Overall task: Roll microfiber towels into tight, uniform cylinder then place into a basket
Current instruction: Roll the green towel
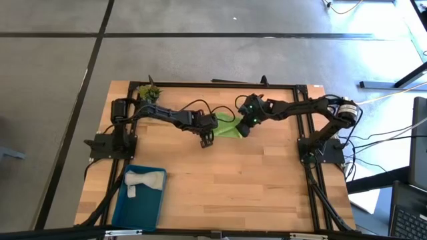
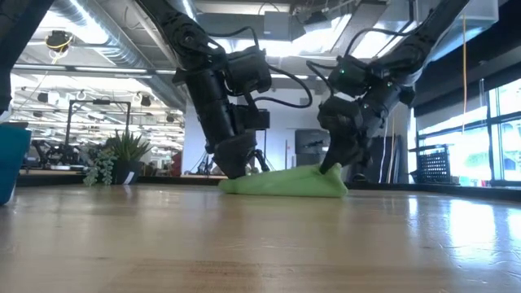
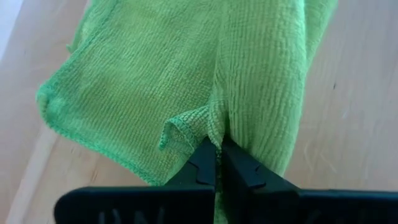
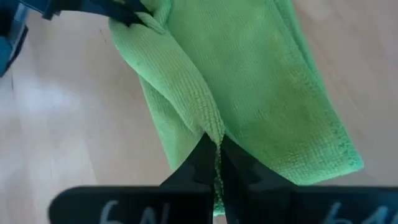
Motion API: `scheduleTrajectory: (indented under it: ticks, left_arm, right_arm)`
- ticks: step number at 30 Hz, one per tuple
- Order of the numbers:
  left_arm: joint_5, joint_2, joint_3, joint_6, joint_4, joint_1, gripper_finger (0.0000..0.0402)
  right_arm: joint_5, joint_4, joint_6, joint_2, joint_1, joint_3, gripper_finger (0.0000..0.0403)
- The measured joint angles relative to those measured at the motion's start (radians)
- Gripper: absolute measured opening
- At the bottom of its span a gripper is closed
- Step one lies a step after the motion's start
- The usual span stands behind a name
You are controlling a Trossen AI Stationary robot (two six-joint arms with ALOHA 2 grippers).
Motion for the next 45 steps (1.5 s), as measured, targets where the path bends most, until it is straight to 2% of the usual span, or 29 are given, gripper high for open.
scheduleTrajectory:
  ticks: [4,12,19,24,29,36,45]
  left_arm:
    - [-0.015,0.0,0.0,0.019,0.001,-0.001,0.0]
    - [-0.151,-0.02,-0.009,0.028,-0.003,-0.033,0.0]
    - [-0.233,-0.093,-0.014,0.056,-0.027,-0.042,0.0]
    - [-0.264,-0.09,-0.014,0.075,0.012,-0.021,0.0]
    - [-0.271,-0.081,-0.013,0.1,0.049,0.008,0.0]
    - [-0.225,-0.015,-0.011,0.102,0.067,0.045,0.0]
    - [-0.231,-0.007,-0.008,0.081,0.069,0.044,0.0003]
  right_arm:
    - [-0.006,-0.008,-0.002,0.021,-0.012,0.002,0.001]
    - [-0.015,0.017,-0.052,0.114,-0.013,0.006,0.001]
    - [0.0,0.029,-0.06,0.121,-0.011,0.005,0.001]
    - [0.016,0.025,-0.081,0.121,0.002,0.004,0.001]
    - [0.021,0.026,-0.084,0.121,0.014,0.003,0.001]
    - [0.019,0.032,-0.081,0.123,0.016,0.002,0.001]
    - [-0.001,0.052,-0.032,0.125,0.016,0.0,0.0045]
